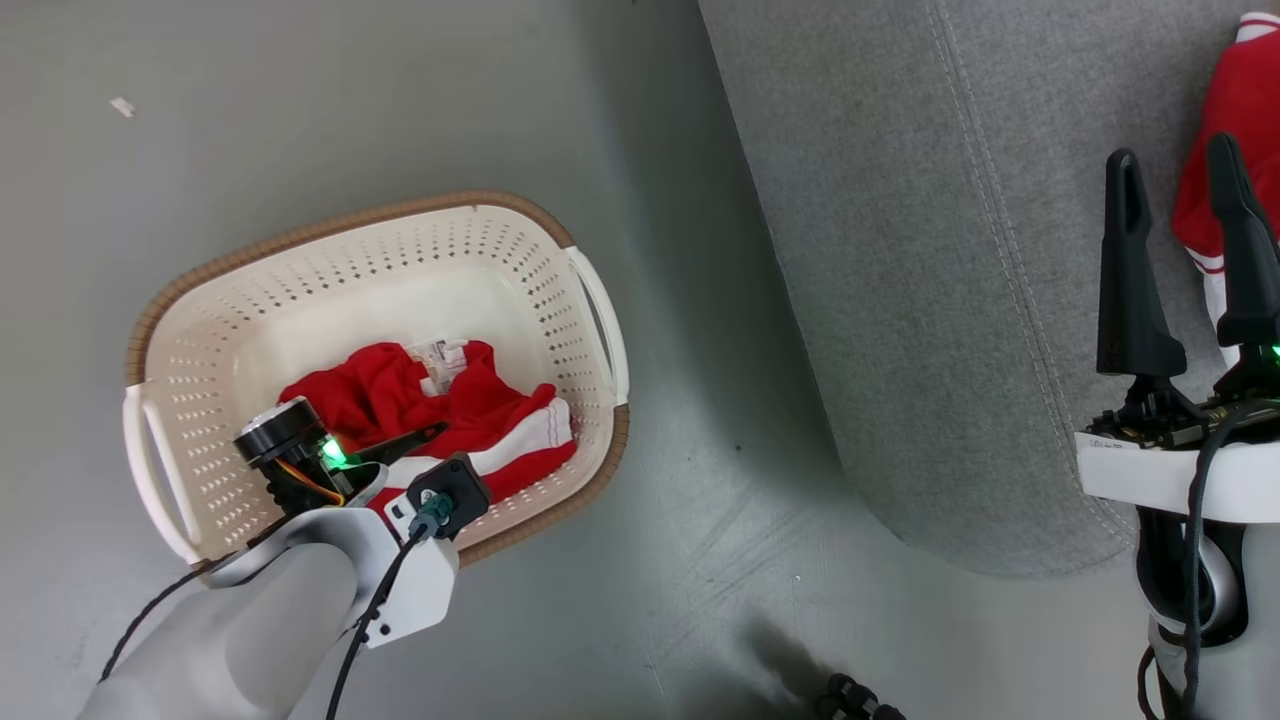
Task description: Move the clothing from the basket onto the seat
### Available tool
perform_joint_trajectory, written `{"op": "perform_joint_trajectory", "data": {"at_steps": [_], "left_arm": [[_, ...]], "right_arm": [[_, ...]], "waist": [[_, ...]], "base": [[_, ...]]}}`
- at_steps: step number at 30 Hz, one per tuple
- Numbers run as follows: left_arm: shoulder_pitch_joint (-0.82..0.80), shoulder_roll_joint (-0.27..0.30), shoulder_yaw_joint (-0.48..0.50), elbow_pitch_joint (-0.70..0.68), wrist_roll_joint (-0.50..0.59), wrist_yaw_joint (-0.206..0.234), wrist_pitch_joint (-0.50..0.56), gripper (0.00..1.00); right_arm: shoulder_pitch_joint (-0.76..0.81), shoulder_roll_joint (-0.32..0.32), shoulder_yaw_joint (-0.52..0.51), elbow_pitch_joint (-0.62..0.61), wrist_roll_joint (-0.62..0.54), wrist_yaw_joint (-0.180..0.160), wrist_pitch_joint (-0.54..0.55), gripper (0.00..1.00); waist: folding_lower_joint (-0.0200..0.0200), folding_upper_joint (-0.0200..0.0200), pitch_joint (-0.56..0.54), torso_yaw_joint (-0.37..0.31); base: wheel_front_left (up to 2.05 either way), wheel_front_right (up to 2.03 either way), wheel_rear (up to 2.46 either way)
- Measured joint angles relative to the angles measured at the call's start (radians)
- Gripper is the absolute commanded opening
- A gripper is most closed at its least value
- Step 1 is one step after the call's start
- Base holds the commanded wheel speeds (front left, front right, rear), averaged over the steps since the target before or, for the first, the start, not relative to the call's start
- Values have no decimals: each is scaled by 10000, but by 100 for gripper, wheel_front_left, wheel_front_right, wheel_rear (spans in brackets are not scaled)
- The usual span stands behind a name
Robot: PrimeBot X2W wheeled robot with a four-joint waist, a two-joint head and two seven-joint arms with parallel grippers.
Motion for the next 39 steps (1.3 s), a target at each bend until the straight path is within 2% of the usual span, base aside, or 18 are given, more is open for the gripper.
{"op": "perform_joint_trajectory", "data": {"at_steps": [15,33,34,35,36,37,39], "left_arm": [[-440,591,-823,738,-109,0,240,100],[-1188,1126,-782,1367,-439,-2,575,100],[-1197,1137,-775,1398,-439,-2,625,92],[-1197,1141,-782,1442,-439,-2,646,77],[-1197,1145,-798,1482,-437,-2,734,70],[-1196,1154,-821,1513,-437,-2,765,53],[-1196,1175,-857,1586,-439,-2,805,35]], "right_arm": [[-487,0,303,17,523,0,0,100],[-1216,4,412,50,1032,0,-2,100],[-1276,4,422,50,1032,2,-2,100],[-1313,4,443,63,1047,0,-2,100],[-1364,4,468,100,1126,0,-2,100],[-1429,4,495,138,1191,2,-2,100],[-1503,4,550,207,1241,2,-2,100]], "waist": [[1,0,1018,-946],[0,0,1922,-1610],[1,0,1950,-1637],[1,0,1975,-1663],[0,0,1997,-1692],[1,0,2011,-1721],[1,0,2020,-1776]], "base": [[0,0,0],[0,0,0],[0,0,0],[0,0,0],[0,0,0],[0,0,0],[0,0,0]]}}
